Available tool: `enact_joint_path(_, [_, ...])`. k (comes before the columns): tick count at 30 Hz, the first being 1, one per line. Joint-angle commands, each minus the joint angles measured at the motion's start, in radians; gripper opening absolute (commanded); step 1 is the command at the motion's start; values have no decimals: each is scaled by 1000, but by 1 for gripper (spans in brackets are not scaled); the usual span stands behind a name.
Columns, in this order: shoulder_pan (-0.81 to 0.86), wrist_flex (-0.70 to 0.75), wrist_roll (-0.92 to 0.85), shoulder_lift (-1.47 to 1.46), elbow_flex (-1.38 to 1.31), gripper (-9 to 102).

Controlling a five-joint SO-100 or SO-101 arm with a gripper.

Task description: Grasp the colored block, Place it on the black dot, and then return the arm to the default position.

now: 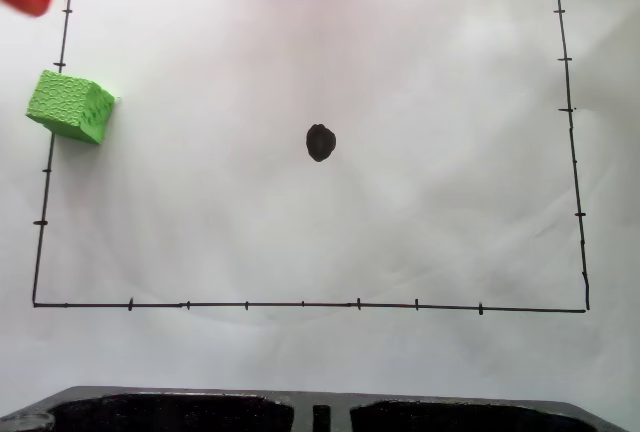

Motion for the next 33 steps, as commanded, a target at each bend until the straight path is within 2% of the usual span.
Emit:
enact_joint_path(1, [9, -29, 0, -64, -94, 1])
enact_joint_path(8, [-9, -35, -6, -158, -140, 3])
enact_joint_path(13, [-12, -14, 14, -164, -140, 9])
enact_joint_path(21, [-8, 43, 41, -195, -143, 25])
enact_joint_path(27, [12, 41, 29, -235, -146, 30])
enact_joint_path(33, [9, 15, 31, -298, -153, 31])
